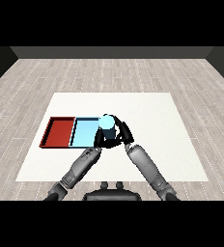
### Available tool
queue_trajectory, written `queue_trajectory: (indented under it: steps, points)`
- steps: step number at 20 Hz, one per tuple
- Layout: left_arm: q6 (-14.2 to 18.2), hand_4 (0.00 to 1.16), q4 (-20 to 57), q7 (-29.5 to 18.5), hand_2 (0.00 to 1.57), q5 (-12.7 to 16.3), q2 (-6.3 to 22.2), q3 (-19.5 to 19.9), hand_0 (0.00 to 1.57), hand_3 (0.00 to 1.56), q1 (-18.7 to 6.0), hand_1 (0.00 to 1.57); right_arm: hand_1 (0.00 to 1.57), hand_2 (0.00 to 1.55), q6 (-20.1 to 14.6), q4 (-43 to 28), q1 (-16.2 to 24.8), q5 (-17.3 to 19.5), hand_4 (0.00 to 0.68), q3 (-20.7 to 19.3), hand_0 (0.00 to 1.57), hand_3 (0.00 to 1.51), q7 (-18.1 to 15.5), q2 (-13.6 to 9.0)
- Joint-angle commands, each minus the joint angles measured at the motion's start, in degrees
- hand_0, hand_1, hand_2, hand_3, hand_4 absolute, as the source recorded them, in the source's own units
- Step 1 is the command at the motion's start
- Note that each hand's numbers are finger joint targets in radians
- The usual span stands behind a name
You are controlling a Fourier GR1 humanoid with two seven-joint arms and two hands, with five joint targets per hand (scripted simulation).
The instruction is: Pick the blue can and put it in the blue box
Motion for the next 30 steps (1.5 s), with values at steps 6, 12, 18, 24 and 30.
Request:
queue_trajectory:
  steps: [6, 12, 18, 24, 30]
  points:
    - [-0.76, 1.13, -2.55, 2.47, 1.57, -2.71, 1.99, 3.01, 1.57, 1.49, 0.86, 1.57, 0.00, 0.00, 3.02, -3.79, 3.53, -0.89, 0.000, -5.49, 0.00, 0.00, -0.60, 0.11]
    - [-1.12, 1.13, 0.20, -0.35, 1.57, -4.72, 3.95, 3.31, 1.57, 1.48, 5.55, 1.57, 0.00, 0.00, 4.57, -9.22, 11.77, -6.86, 0.000, -11.65, 0.00, 0.00, -4.45, -3.20]
    - [-0.74, 1.13, 0.69, 5.47, 1.57, -6.41, 9.15, 9.10, 1.57, 1.48, 3.36, 1.57, 0.00, 0.00, 4.95, -6.46, 14.09, -8.63, 0.000, -14.50, 0.00, 0.00, -8.44, -1.70]
    - [-5.49, 1.12, 7.68, 7.21, 1.57, -6.85, 15.06, 13.77, 1.57, 1.49, 2.14, 1.57, 0.00, 0.00, 6.37, -6.42, 11.90, -12.14, 0.000, -19.06, 0.00, 0.00, -5.98, -2.69]
    - [-0.22, 1.03, 24.04, 20.01, 1.56, -15.62, 20.04, 11.60, 1.57, 1.45, -8.66, 1.57, 0.00, 0.00, 4.62, -3.23, 14.13, -11.32, 0.000, -16.71, 0.00, 0.00, -9.58, 0.09]
